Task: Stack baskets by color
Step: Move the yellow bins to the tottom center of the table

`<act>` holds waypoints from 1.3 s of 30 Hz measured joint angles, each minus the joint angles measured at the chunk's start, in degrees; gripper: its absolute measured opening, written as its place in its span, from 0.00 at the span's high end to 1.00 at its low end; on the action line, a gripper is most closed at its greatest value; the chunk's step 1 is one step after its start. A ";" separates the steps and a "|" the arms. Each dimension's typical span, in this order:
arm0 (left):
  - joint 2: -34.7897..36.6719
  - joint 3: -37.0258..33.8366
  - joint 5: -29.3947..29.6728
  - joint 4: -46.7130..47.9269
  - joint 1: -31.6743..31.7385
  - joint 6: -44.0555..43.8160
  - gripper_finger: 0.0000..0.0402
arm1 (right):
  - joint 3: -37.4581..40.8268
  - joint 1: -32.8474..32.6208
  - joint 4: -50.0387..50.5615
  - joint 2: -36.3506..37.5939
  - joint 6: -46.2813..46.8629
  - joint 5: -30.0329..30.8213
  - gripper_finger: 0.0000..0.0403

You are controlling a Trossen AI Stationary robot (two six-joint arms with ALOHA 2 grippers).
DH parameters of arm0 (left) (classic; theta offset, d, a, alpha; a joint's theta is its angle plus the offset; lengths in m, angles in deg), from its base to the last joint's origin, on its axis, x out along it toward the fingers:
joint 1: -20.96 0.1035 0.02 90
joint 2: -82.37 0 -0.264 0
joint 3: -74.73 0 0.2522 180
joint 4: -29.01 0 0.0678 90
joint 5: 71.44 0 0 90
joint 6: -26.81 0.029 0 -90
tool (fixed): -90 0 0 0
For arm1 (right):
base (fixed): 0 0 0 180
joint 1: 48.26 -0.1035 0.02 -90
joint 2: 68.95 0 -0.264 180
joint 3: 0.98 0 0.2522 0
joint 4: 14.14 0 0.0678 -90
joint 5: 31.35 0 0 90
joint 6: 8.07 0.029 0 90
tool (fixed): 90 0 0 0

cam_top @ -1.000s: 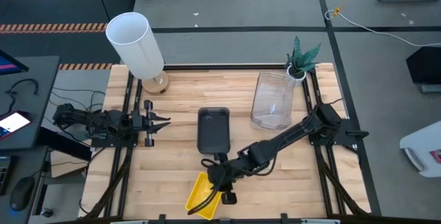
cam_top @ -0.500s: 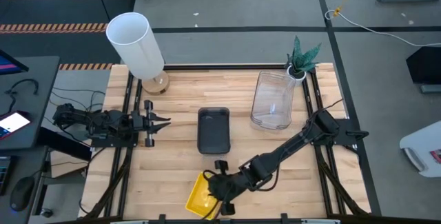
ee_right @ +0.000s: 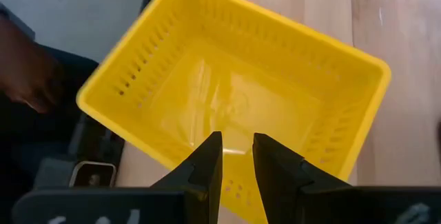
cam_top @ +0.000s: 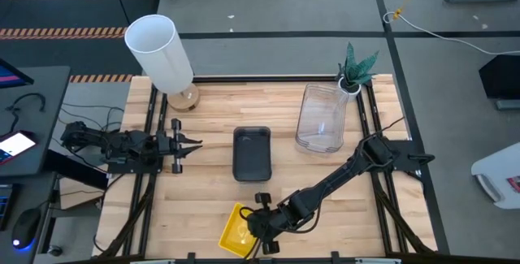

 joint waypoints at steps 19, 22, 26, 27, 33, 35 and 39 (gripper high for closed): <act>-0.19 0.00 0.15 -0.42 0.00 -0.11 0.87 | 0.04 1.73 14.38 -0.58 4.99 5.30 0.89; -0.19 0.00 0.15 -0.42 0.00 -0.10 0.87 | 0.02 2.40 17.19 -0.56 6.35 5.53 0.91; -0.19 0.00 0.15 -0.42 0.00 -0.11 0.85 | 0.03 3.52 22.28 -0.55 8.92 6.33 0.93; -0.19 0.00 0.15 -0.42 -0.01 -0.11 0.85 | 0.02 3.74 23.45 -0.51 9.48 6.98 0.94; -0.19 0.00 0.15 -0.42 0.00 -0.11 0.87 | 0.02 4.58 26.89 -0.47 9.74 7.33 0.97; -0.19 0.00 0.15 -0.42 -0.01 -0.10 0.87 | -0.52 4.70 28.98 -0.38 9.99 7.09 0.98; -0.19 0.00 0.15 -0.42 -0.01 -0.09 0.86 | -2.47 4.09 31.32 1.15 9.84 8.91 0.98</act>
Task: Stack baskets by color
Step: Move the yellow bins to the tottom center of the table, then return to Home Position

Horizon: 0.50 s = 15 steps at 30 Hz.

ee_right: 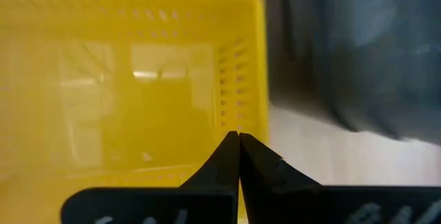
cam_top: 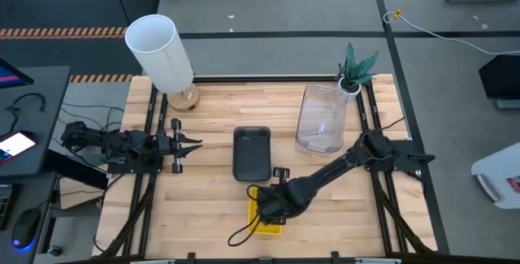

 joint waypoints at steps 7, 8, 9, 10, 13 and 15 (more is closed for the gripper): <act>0.00 0.00 0.00 0.00 0.00 0.03 0.86 | 4.57 -0.72 -1.67 8.33 1.74 2.89 0.98; 0.00 0.00 0.00 0.00 -0.01 0.01 0.86 | 6.15 -0.70 -2.28 9.57 2.11 3.27 0.98; 0.00 0.00 0.00 0.00 -0.01 0.02 0.87 | 7.91 -0.69 -3.41 11.00 2.44 3.49 0.98; 0.00 0.00 0.00 -0.01 0.00 0.04 0.87 | 9.80 -0.68 -4.98 12.35 2.60 3.53 0.98; 0.00 0.00 0.00 -0.01 0.00 0.02 0.87 | 16.43 -0.59 -11.54 16.86 2.64 2.89 0.99; 0.00 0.00 0.00 -0.02 0.00 0.03 0.87 | 21.10 -0.30 -16.59 20.18 2.60 2.44 0.99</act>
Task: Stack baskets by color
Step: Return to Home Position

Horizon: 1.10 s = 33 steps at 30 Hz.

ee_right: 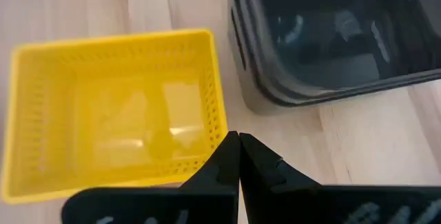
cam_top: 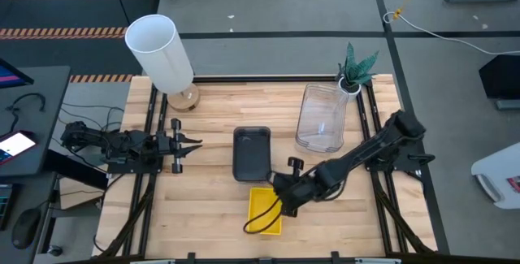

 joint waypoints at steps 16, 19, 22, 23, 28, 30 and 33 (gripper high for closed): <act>0.00 0.00 0.00 0.00 -0.01 -0.01 0.87 | 27.21 4.97 -22.80 25.92 -5.22 1.54 0.99; 0.00 0.00 0.00 0.00 0.00 -0.02 0.86 | 31.92 6.40 -27.61 30.34 -7.25 0.35 0.99; 0.00 0.00 0.00 0.00 0.00 -0.02 0.85 | 36.06 7.88 -31.82 34.29 -8.70 -0.41 0.99; 0.00 0.00 0.00 0.02 0.00 -0.02 0.85 | 37.33 8.38 -32.99 35.55 -9.14 -0.69 0.99; 0.00 0.00 -0.01 0.00 0.00 -0.02 0.87 | 42.82 10.75 -36.29 41.27 -10.56 -1.68 0.99; 0.00 0.00 0.00 0.01 0.00 -0.02 0.87 | 44.76 11.61 -36.89 43.42 -10.58 -1.68 0.99; 0.00 0.00 0.00 0.00 -0.01 -0.02 0.87 | 47.82 12.49 -38.90 46.57 -11.38 -1.79 0.99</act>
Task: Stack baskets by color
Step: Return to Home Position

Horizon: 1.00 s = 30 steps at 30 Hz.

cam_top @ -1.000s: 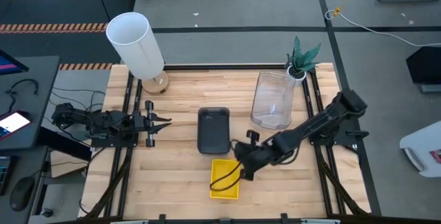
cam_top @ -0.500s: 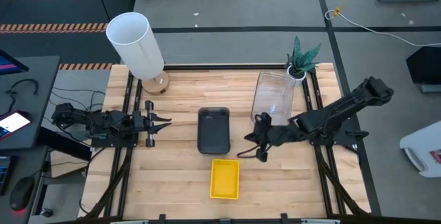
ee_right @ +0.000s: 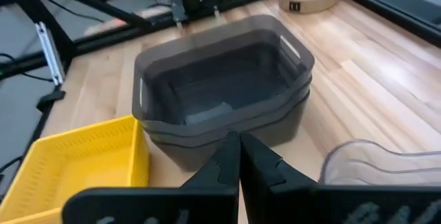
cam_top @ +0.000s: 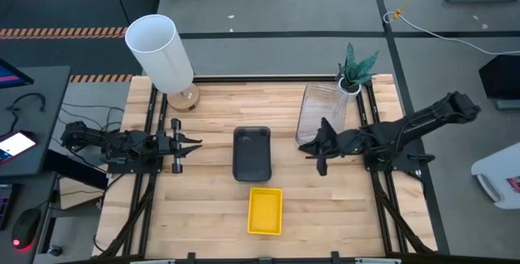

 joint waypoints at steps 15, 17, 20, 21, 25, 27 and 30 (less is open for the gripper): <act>0.00 0.00 0.00 0.00 0.02 0.01 0.87 | 14.04 10.60 -16.90 11.22 -2.51 -13.63 0.99; 0.00 0.00 0.00 0.00 0.02 0.01 0.86 | 15.68 12.31 -18.47 12.27 -2.57 -15.00 0.99; 0.00 0.00 0.00 0.00 0.01 0.02 0.85 | 18.31 14.74 -20.96 14.00 -2.59 -17.23 0.99; 0.00 0.00 -0.01 0.00 0.01 0.01 0.85 | 19.27 15.48 -22.06 14.68 -2.59 -17.90 0.99; 0.00 0.00 0.00 0.00 0.00 0.01 0.86 | 23.03 18.38 -25.95 17.27 -2.29 -20.55 0.99; 0.00 0.00 -0.01 0.00 0.01 0.03 0.87 | 24.86 19.79 -28.21 18.66 -2.16 -22.17 0.99; 0.00 0.00 0.00 0.00 0.02 0.00 0.87 | 27.60 21.72 -31.34 20.52 -1.52 -24.32 0.99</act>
